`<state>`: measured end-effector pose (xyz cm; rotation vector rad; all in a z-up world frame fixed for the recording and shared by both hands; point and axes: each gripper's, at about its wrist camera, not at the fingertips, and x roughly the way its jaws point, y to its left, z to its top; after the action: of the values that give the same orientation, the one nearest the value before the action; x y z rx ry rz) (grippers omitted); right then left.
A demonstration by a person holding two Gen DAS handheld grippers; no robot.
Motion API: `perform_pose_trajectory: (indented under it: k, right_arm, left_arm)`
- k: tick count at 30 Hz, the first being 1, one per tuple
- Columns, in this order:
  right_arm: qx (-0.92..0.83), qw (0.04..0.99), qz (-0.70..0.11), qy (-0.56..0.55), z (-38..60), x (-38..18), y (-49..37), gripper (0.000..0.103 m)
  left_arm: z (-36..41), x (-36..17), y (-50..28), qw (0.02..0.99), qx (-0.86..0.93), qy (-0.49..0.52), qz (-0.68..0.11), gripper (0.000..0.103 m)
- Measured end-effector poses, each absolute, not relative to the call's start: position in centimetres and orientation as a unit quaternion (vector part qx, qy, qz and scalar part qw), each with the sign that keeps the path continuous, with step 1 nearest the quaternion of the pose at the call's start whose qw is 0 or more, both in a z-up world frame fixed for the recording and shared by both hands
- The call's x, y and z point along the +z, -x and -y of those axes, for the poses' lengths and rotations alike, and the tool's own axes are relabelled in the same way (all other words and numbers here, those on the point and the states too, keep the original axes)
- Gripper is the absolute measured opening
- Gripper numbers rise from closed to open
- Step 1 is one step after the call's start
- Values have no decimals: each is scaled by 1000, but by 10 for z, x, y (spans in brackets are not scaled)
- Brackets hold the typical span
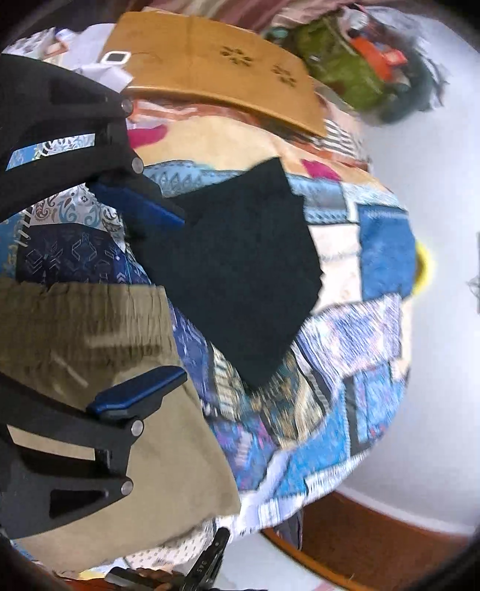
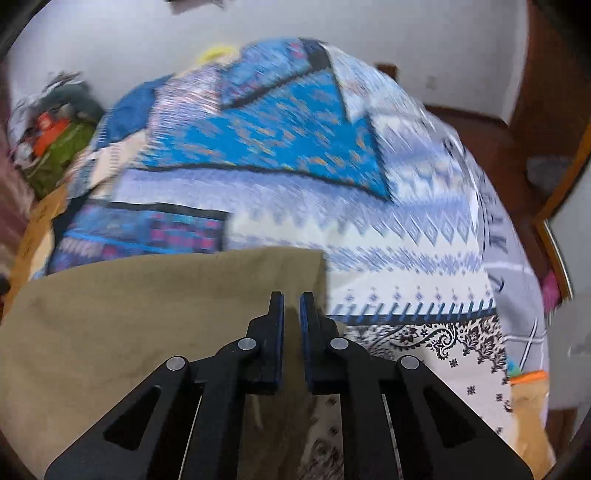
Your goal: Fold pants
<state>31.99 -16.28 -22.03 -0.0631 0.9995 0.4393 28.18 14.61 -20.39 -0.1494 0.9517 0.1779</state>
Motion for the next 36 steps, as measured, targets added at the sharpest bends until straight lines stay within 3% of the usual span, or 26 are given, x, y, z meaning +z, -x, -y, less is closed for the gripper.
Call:
perform_pose_trajectory:
  k: [4,7,9,11,17,19,21,36]
  right_arm:
    - [270,847,-458,27,136,-186,-298,16]
    - [320,834,-450,4,113,-168,-279,39]
    - [339,825,-452,-8,96,-163,-268,63]
    - [355,814,-460,-19,79,-164,-264,69]
    - [362,770,-523,32,43,-204,-247,69]
    - [358,761,-538,62,41,-216,-238,69]
    - [354,769,-528,76,45,-215,-228,71]
    - [293,803,-515,65,112,-205,-187,77]
  left_arm:
    - [-130,-189,-281,887,50,64,-456,82]
    - [-116,-191,-285,879,19,67,-472,82]
    - [-105,-195,-286,874,12,57,-483,82]
    - [-95,-202,-287,867,3,50,-495,82]
    - [-76,-232,-288,842,-7,32,-538,84]
    - [-74,-238,-285,843,5,21,-538,89]
    - [-75,-238,-278,851,28,16,-524,94]
    - [-94,-223,-223,859,59,16,-509,94]
